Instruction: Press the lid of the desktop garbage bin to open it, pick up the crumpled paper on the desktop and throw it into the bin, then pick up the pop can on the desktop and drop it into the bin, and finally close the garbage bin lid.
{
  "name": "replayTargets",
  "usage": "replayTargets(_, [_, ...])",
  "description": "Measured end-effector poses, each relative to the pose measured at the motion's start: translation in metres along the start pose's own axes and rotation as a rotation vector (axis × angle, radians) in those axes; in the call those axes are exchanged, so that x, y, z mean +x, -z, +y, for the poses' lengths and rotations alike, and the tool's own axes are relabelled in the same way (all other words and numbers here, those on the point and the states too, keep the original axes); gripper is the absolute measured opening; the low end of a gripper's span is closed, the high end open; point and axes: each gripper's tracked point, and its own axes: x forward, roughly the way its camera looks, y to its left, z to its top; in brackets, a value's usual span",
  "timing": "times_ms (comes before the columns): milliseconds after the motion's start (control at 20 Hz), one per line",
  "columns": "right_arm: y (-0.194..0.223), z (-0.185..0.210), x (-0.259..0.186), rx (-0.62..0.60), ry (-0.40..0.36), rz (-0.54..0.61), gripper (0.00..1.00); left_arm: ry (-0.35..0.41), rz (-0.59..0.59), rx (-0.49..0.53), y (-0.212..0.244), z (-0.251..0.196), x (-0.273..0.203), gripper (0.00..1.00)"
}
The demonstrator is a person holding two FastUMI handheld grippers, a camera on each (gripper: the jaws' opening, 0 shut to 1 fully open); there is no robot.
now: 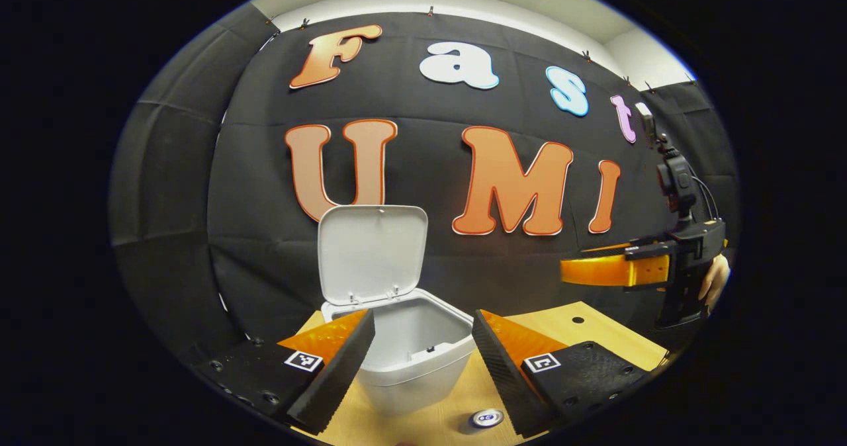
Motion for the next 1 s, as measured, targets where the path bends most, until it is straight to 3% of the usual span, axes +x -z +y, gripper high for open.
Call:
replayTargets(300, [0.021, -0.073, -0.045, 0.09, 0.189, -0.087, 0.94, 0.036, 0.005, 0.027, 0.004, -0.028, 0.013, 0.94])
replayTargets(450, [0.039, -0.094, -0.061, 0.131, 0.249, -0.078, 0.94, 0.074, 0.005, 0.028, 0.013, -0.047, 0.016, 0.94])
replayTargets(650, [0.056, -0.114, -0.075, 0.125, 0.302, -0.05, 0.94, 0.137, 0.014, 0.046, 0.033, -0.073, 0.02, 0.94])
replayTargets(1000, [0.084, -0.127, -0.082, 0.104, 0.333, 0.015, 0.94, 0.214, 0.129, 0.046, 0.112, -0.106, 0.019, 0.94])
